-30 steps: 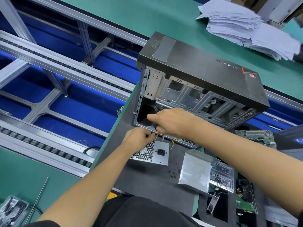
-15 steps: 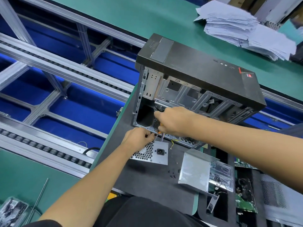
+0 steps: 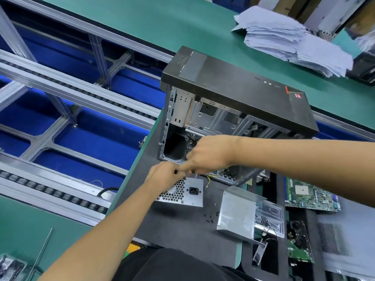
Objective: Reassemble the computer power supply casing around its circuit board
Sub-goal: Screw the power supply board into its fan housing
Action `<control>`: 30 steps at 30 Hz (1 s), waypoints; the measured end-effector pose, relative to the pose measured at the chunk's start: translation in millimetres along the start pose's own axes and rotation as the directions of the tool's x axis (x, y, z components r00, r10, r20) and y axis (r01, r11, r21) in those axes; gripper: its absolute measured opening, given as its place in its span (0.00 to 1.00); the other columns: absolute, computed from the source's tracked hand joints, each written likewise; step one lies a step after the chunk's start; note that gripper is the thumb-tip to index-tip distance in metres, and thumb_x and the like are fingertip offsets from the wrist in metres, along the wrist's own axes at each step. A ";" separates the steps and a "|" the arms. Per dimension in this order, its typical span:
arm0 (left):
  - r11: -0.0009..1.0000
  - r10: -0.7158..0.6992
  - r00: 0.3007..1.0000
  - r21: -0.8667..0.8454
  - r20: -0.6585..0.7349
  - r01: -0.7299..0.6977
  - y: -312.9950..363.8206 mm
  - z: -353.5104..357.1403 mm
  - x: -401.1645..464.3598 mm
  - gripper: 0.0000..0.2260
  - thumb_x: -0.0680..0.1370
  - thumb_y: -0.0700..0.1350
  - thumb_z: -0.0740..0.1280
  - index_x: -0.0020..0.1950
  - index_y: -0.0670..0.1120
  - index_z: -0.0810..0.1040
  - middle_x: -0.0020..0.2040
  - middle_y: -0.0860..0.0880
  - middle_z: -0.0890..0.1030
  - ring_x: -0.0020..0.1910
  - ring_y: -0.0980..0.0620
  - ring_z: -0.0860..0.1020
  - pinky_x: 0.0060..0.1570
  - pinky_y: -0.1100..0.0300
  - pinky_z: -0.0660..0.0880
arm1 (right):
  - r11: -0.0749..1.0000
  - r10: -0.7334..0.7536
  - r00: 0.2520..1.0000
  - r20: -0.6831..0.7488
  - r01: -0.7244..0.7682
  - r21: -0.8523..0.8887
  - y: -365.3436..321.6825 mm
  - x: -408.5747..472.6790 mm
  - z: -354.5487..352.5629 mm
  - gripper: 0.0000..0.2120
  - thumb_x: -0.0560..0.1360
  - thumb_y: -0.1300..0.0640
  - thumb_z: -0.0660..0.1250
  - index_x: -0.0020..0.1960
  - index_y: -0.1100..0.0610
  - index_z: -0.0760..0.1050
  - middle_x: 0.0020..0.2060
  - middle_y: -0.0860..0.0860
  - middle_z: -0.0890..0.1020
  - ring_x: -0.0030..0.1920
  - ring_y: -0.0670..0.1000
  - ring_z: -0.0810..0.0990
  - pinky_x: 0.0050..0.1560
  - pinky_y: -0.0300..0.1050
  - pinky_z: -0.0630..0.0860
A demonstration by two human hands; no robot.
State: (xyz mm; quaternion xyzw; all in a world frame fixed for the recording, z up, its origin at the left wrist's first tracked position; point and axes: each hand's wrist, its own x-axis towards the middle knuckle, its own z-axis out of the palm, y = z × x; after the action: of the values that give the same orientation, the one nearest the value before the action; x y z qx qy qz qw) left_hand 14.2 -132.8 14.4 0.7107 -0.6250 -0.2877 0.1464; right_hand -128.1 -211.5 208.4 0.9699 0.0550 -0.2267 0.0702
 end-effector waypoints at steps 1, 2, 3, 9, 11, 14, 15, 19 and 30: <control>1.000 -0.001 1.000 -0.010 -0.007 0.000 -0.1 1.4 0.1 0.17 0.77 0.62 0.62 0.35 0.52 0.74 0.28 0.51 0.75 0.27 0.53 0.69 0.31 0.58 0.71 | 0.978 0.168 0.986 0.019 -0.169 0.120 -5.5 1.5 2.0 0.07 0.81 0.52 0.59 0.57 0.53 0.68 0.30 0.47 0.69 0.27 0.53 0.66 0.28 0.45 0.56; 1.000 -0.003 1.000 -0.017 -0.013 0.002 -0.1 2.3 0.0 0.18 0.78 0.61 0.62 0.35 0.50 0.72 0.27 0.52 0.73 0.26 0.53 0.67 0.30 0.58 0.70 | 0.921 0.319 0.946 0.058 -0.324 0.217 -11.5 3.9 5.8 0.06 0.81 0.51 0.59 0.53 0.53 0.64 0.29 0.47 0.68 0.28 0.53 0.67 0.27 0.45 0.56; 1.000 -0.003 1.000 -0.017 -0.017 0.002 -0.3 2.7 -0.1 0.19 0.78 0.61 0.62 0.34 0.50 0.71 0.26 0.53 0.72 0.26 0.52 0.66 0.29 0.58 0.68 | 0.859 0.421 0.903 0.089 -0.428 0.280 -18.1 8.0 10.2 0.08 0.80 0.51 0.60 0.51 0.53 0.62 0.29 0.49 0.67 0.29 0.54 0.69 0.27 0.45 0.56; 1.000 -0.013 1.000 0.016 -0.010 0.014 2.1 0.2 -1.0 0.18 0.77 0.58 0.62 0.34 0.46 0.72 0.30 0.50 0.76 0.30 0.50 0.71 0.29 0.58 0.65 | 0.949 0.278 0.960 0.025 -0.279 0.146 -18.1 12.7 -1.1 0.14 0.77 0.53 0.60 0.58 0.53 0.57 0.30 0.51 0.72 0.25 0.53 0.68 0.25 0.45 0.54; 0.998 -0.067 0.998 -0.015 -0.018 0.067 2.8 0.2 -1.6 0.17 0.74 0.59 0.62 0.32 0.49 0.70 0.29 0.52 0.76 0.30 0.51 0.73 0.29 0.59 0.66 | 0.996 0.017 0.999 0.027 -0.014 -0.089 -5.1 8.3 -9.8 0.16 0.76 0.58 0.59 0.59 0.51 0.56 0.36 0.53 0.74 0.23 0.53 0.63 0.24 0.45 0.53; 0.998 -0.056 0.998 -0.010 0.035 0.057 1.6 -2.6 -2.1 0.11 0.72 0.58 0.62 0.33 0.54 0.74 0.30 0.54 0.76 0.32 0.52 0.75 0.30 0.61 0.67 | 0.944 -0.205 0.975 0.082 0.219 -0.245 5.4 13.1 -15.5 0.15 0.77 0.62 0.55 0.62 0.50 0.61 0.39 0.54 0.74 0.24 0.56 0.65 0.26 0.49 0.60; 0.999 -0.035 0.998 0.014 0.050 0.034 1.6 -2.8 -2.0 0.10 0.72 0.56 0.62 0.34 0.54 0.75 0.30 0.54 0.76 0.33 0.51 0.76 0.30 0.62 0.68 | 0.929 -0.250 0.964 0.092 0.265 -0.258 6.6 15.0 -15.3 0.13 0.78 0.62 0.55 0.62 0.51 0.63 0.38 0.54 0.76 0.26 0.58 0.68 0.28 0.50 0.62; 0.999 -0.050 0.999 0.007 0.015 0.050 2.4 -1.2 0.8 0.15 0.73 0.58 0.61 0.35 0.48 0.74 0.31 0.51 0.77 0.32 0.52 0.77 0.30 0.61 0.68 | 0.999 0.023 0.997 0.073 -0.020 -0.044 -6.2 22.0 -4.7 0.08 0.82 0.54 0.57 0.59 0.53 0.64 0.31 0.51 0.73 0.29 0.57 0.70 0.30 0.48 0.63; 0.999 -0.022 0.999 -0.044 -0.026 0.021 -0.2 2.4 -2.0 0.21 0.79 0.64 0.60 0.37 0.50 0.74 0.25 0.53 0.73 0.25 0.53 0.68 0.30 0.59 0.70 | 0.800 0.503 0.855 0.125 -0.516 0.306 2.1 10.5 5.8 0.20 0.74 0.46 0.63 0.52 0.50 0.53 0.35 0.50 0.72 0.30 0.53 0.71 0.27 0.46 0.61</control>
State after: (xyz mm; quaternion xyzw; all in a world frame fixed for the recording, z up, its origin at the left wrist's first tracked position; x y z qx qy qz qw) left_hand 12.8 -130.4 12.8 0.7177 -0.6090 -0.2935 0.1671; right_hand -121.0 -213.7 198.8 0.9422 -0.2475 -0.2234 -0.0333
